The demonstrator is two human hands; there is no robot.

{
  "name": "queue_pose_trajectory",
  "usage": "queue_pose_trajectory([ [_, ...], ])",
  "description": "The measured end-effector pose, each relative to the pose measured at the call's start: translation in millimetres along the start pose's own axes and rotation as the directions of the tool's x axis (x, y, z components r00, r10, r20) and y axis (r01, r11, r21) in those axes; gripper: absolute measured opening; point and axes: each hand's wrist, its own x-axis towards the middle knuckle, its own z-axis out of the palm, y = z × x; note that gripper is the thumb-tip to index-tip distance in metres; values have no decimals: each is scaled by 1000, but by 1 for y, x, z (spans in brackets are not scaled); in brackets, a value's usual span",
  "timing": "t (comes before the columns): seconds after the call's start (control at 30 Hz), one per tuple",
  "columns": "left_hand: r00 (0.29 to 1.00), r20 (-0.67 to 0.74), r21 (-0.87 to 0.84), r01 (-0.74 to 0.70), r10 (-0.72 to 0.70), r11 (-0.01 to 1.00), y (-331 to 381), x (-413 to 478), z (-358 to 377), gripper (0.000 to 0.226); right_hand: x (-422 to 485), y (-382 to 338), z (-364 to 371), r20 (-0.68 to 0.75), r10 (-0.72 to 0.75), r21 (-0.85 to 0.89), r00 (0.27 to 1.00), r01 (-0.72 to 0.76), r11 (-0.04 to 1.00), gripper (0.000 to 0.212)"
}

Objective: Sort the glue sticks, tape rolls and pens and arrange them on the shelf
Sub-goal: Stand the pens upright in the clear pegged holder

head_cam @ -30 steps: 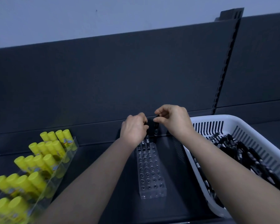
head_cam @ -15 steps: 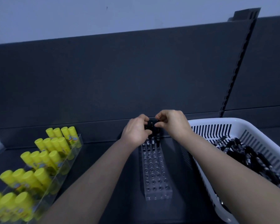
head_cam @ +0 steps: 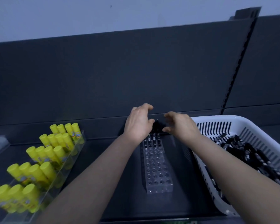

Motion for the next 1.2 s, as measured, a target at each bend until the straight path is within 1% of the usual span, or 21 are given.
queue_pose_trajectory([
  [0.1, 997, -36, 18, -75, 75, 997, 21, -4, -1, 35, -12, 12, -20, -43, -19, -103, 999, 14, 995, 38],
  [0.17, 992, -27, 32, -119, 120, 992, 37, -6, 5, 32, -25, 25, -35, -60, -17, -157, 998, 7, 988, 27],
  [0.23, 990, 2, 50, -140, 140, 989, 48, -7, 13, 29, -36, 38, -47, -62, -9, -217, 998, -5, 976, 25],
  [0.37, 972, 154, 97, -195, 179, 976, 80, -11, 49, 24, -69, 84, -75, -62, 76, -326, 995, -92, 941, 24],
  [0.53, 928, 335, 109, -212, 164, 971, 116, -17, 90, 23, -104, 131, -94, -57, 223, -373, 973, -228, 899, 27],
  [0.63, 881, 441, 100, -240, 174, 966, 139, -22, 111, 15, -118, 152, -99, -63, 287, -346, 956, -290, 892, 30],
  [0.7, 859, 484, 110, -247, 165, 963, 151, -26, 125, 6, -124, 162, -101, -65, 311, -310, 948, -315, 897, 34],
  [0.73, 853, 497, 124, -249, 157, 961, 156, -28, 133, 6, -126, 166, -101, -70, 318, -297, 946, -324, 898, 34],
  [0.83, 839, 531, 175, -245, 118, 954, 168, -35, 151, 22, -130, 175, -99, -65, 334, -250, 940, -339, 907, 30],
  [0.93, 835, 546, 233, -223, 63, 946, 176, -39, 160, 29, -132, 180, -96, -50, 342, -213, 939, -344, 915, 28],
  [1.0, 839, 543, 240, -200, 39, 950, 176, -39, 163, 32, -131, 182, -93, -47, 337, -203, 940, -340, 918, 29],
  [1.13, 876, 481, 215, -163, 41, 963, 164, -33, 160, 27, -129, 181, -89, -21, 331, -191, 943, -329, 925, 26],
  [1.2, 882, 468, 194, -157, 49, 968, 157, -30, 157, 21, -124, 179, -86, -3, 340, -174, 940, -336, 926, 23],
])
